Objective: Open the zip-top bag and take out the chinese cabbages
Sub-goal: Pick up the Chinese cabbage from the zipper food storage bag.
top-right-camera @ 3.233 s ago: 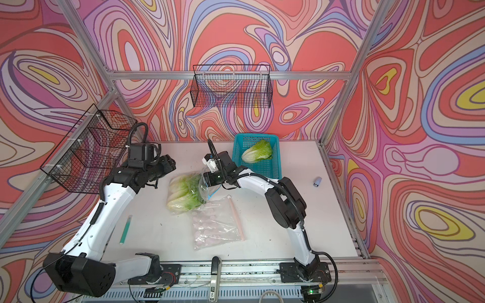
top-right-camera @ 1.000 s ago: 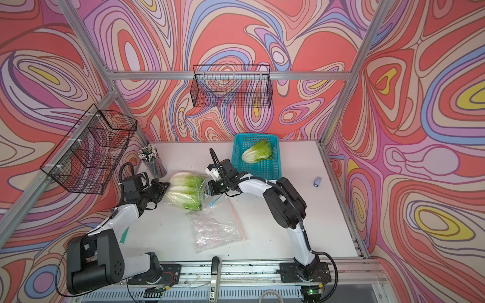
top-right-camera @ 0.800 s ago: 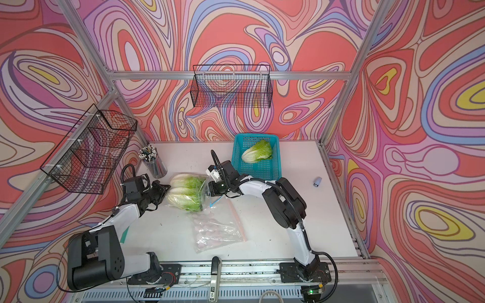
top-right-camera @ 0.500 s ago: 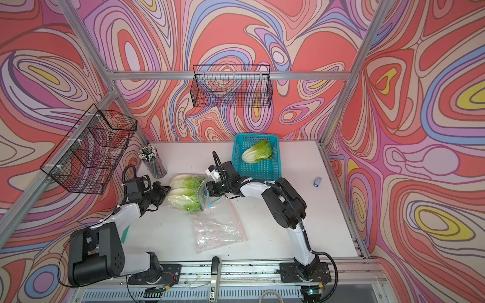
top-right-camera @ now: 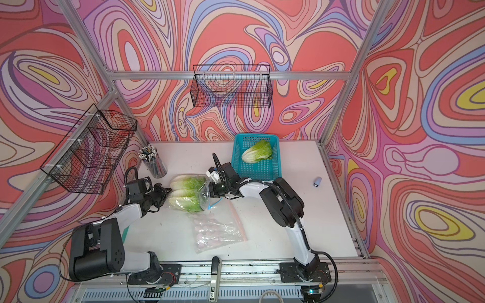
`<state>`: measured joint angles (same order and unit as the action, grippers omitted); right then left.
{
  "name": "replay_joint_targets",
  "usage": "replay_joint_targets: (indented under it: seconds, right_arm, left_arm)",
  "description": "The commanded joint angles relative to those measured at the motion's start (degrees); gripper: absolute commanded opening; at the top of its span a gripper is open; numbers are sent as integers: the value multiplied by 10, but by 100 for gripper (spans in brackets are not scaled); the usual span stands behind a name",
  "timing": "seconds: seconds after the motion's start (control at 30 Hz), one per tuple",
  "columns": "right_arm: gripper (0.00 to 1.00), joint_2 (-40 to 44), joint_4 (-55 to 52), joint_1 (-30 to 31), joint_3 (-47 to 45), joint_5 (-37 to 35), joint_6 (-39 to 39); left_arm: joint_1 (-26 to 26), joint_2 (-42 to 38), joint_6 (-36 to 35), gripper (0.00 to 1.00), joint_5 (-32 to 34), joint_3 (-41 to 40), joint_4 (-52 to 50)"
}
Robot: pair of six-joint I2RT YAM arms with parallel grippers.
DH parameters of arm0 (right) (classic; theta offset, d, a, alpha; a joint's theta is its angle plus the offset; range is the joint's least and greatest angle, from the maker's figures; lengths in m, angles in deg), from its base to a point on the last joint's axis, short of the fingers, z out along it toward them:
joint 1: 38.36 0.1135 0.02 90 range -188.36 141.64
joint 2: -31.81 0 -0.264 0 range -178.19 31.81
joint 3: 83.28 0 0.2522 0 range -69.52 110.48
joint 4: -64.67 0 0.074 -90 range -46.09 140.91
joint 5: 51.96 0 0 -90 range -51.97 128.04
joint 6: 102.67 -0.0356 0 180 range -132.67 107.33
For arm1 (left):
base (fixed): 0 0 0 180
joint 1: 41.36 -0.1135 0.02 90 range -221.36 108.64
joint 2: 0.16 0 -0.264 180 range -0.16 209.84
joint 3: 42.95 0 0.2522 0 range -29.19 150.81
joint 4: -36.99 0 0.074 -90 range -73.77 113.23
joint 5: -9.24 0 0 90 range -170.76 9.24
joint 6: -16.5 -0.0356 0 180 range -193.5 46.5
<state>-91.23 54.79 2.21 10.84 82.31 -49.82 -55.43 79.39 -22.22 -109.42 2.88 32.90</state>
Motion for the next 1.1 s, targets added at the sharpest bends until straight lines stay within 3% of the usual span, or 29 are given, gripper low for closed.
replay_joint_targets:
  seconds: [0.0, 0.17, 0.4, 0.47, 0.6, 1.07]
  right_arm:
    - [26, -17, -8, 3, 13, -9, 0]
    - [44, -22, 59, 6, 8, 22, -42]
    - [51, -43, 134, 17, 16, 39, -99]
    - [43, -49, 153, 17, 16, 41, -115]
    - [0, -43, 141, 17, 22, 35, -109]
    - [0, 24, 7, 2, 29, -5, -4]
  left_arm:
    - [7, 7, 11, 0, 4, -8, 19]
    - [18, 15, 19, 0, 6, -8, 31]
    - [44, 32, 36, 0, 10, -7, 55]
    - [49, 38, 42, 0, 9, -9, 65]
    - [50, 39, 41, 0, 12, -4, 62]
    - [30, -7, 3, 0, 62, 35, -37]
